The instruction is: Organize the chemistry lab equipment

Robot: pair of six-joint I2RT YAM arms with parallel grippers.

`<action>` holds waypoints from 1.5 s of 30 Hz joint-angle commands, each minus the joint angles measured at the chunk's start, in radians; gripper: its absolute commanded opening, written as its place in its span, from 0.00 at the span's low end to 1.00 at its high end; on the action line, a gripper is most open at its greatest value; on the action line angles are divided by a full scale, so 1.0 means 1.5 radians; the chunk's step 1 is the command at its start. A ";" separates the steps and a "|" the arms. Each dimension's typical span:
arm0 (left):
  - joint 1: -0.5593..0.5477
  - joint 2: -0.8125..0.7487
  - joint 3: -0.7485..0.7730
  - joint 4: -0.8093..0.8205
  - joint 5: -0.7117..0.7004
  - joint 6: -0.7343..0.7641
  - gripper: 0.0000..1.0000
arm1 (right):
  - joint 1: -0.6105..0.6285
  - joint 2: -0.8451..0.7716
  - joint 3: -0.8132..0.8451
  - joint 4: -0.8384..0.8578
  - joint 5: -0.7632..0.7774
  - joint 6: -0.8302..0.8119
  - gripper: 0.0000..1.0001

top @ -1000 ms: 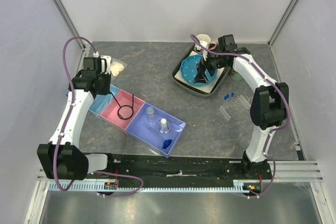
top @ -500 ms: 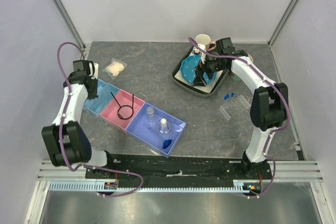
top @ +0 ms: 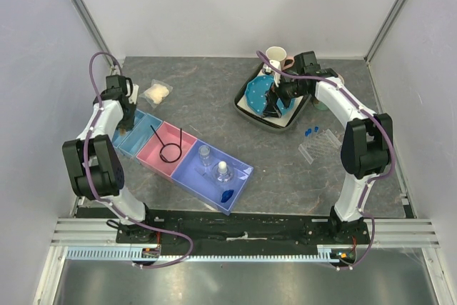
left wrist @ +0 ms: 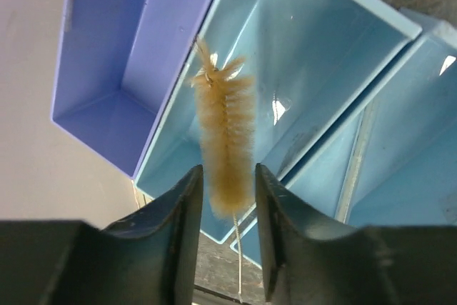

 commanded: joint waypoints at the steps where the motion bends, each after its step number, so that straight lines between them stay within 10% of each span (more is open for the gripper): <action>1: 0.002 0.003 0.051 0.016 -0.015 -0.002 0.48 | 0.003 -0.025 -0.003 0.021 -0.002 -0.004 0.98; 20: 0.002 -0.051 0.133 0.115 0.224 -0.301 0.91 | 0.003 0.012 0.070 0.066 -0.017 0.100 0.98; 45: 0.002 0.398 0.498 0.080 0.313 -0.493 0.89 | 0.003 0.026 0.073 0.099 0.057 0.206 0.98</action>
